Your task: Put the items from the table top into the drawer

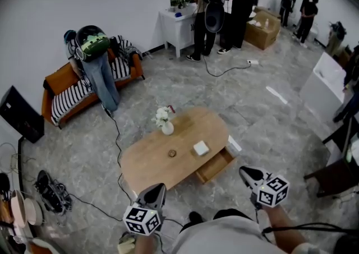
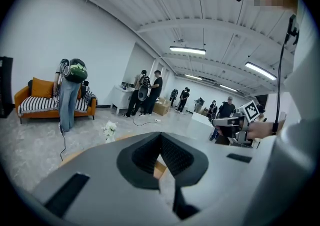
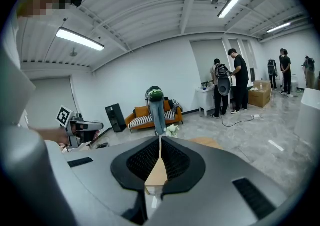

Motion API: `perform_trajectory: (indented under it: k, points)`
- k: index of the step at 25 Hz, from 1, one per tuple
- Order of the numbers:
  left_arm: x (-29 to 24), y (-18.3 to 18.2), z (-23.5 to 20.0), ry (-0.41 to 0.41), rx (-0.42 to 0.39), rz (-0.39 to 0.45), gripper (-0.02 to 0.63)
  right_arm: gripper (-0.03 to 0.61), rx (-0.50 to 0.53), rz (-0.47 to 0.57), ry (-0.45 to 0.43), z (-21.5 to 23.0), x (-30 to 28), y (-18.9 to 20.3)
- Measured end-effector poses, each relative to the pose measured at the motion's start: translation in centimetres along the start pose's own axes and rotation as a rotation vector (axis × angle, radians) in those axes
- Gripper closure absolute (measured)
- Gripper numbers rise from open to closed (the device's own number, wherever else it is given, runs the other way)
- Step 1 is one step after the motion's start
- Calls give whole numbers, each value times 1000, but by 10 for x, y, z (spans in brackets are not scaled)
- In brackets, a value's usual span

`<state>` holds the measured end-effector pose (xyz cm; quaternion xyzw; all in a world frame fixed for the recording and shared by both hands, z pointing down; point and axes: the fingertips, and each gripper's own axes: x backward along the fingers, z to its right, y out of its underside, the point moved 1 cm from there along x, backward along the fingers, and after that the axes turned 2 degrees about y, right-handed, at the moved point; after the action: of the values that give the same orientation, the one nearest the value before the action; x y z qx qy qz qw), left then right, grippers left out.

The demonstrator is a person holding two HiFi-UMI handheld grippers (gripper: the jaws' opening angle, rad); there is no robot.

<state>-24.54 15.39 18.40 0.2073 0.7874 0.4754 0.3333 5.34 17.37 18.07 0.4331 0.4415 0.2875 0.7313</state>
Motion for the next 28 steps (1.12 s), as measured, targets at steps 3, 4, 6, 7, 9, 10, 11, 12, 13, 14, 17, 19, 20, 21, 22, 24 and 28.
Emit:
perform_trajectory:
  k: [3,4,6,7,9,10,11,12,13,14,17,19,20,21,22,24,28]
  points:
    - [-4,-6,-7,5,6,10,614,543,11,-10,9,3,-6,-4]
    - [-6,-7,-8,5,8,10,614,543,15,-13,12,4,-7,-5]
    - [-10,-7,-10,6,14,5,614,543,18,-18,16,7,-9,-8]
    - [-12,-6,-10,6,17,1,614,543,17,-22,17,8,-9,-8]
    - [-16,-4,-9,4,24,-6,614,543,16,-30,16,12,-10,-9]
    - [-19,-3,-8,2,25,-8,614,543,17,-33,14,14,-11,-9]
    - [-22,-3,-7,-1,26,-11,614,543,17,-35,10,18,-12,-10]
    - [-26,-3,-7,-5,27,-13,614,543,17,-36,5,22,-14,-11]
    - [-30,-4,-7,-11,29,-14,614,543,14,-38,0,26,-18,-11]
    - [-34,-5,-7,-19,34,-13,614,543,11,-42,-7,31,-22,-12]
    - [-44,-7,-10,-42,51,-11,612,543,7,-53,-29,44,-37,-15]
    - [-52,-8,-12,-51,63,-8,614,543,14,-60,-45,52,-46,-19]
    - [-57,-9,-13,-54,69,-4,614,543,19,-64,-54,57,-52,-21]
    - [-62,-9,-13,-56,75,2,613,543,24,-67,-63,61,-57,-23]
    - [-67,-11,-13,-55,81,11,614,543,27,-71,-74,65,-61,-24]
    - [-78,-14,-10,-55,89,33,612,543,31,-75,-98,76,-67,-27]
    - [-98,-21,-8,-84,97,53,614,543,24,-86,-131,98,-80,-32]
